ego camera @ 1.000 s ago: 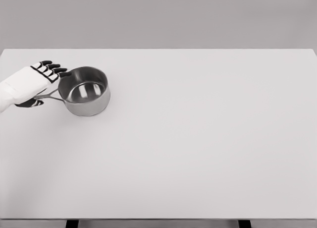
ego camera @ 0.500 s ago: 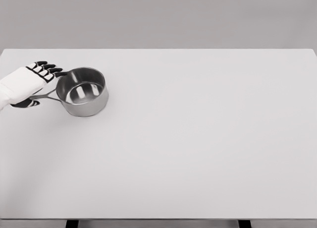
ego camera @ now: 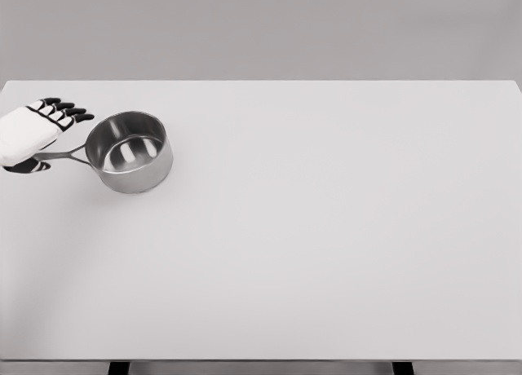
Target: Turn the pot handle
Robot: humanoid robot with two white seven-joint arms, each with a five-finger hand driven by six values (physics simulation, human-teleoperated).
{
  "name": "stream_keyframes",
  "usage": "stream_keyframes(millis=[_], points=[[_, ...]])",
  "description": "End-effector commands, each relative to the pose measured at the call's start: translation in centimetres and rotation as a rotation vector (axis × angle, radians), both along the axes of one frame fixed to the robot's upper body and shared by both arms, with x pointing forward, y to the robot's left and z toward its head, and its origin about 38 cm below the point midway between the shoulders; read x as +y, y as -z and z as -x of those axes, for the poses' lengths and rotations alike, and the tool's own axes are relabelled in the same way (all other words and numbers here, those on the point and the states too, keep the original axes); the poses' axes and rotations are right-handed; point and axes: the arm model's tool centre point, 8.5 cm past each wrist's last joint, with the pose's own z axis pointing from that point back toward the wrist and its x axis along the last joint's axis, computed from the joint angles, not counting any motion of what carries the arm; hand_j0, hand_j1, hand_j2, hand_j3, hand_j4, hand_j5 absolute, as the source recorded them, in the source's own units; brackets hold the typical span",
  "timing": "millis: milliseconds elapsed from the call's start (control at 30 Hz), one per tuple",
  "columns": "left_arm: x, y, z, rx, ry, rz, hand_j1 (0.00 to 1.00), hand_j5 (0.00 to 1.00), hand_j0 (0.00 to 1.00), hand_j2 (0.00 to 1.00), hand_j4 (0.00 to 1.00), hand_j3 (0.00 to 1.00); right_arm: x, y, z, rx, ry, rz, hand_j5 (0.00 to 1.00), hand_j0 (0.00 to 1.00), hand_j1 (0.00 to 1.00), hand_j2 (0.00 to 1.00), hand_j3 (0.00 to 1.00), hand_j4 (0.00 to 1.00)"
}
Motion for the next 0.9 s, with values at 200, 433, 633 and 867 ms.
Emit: stream_keyframes(millis=[200,433,633,867], points=[[0.3,0.3,-0.8,0.003,-0.023,-0.002,1.0,1.0,1.0,1.0,1.0,1.0,0.0,0.0,0.0,0.0,0.0,0.0,1.0,1.0,1.0,1.0,1.0,1.0],[-0.3,-0.1,-1.4,-0.012,-0.017,-0.003,1.0,1.0,1.0,1.0,1.0,1.0,0.0,0.0,0.0,0.0,0.0,0.0,1.0,1.0,1.0,1.0,1.0,1.0],[-0.4,-0.6,-1.7,-0.023,-0.014,-0.012,1.0,1.0,1.0,1.0,1.0,1.0,0.0,0.0,0.0,0.0,0.0,0.0,1.0,1.0,1.0,1.0,1.0,1.0],[-0.1,-0.4,-2.1,-0.017,-0.028,-0.018,1.0,1.0,1.0,1.0,1.0,1.0,0.0,0.0,0.0,0.0,0.0,0.0,1.0,1.0,1.0,1.0,1.0,1.0]])
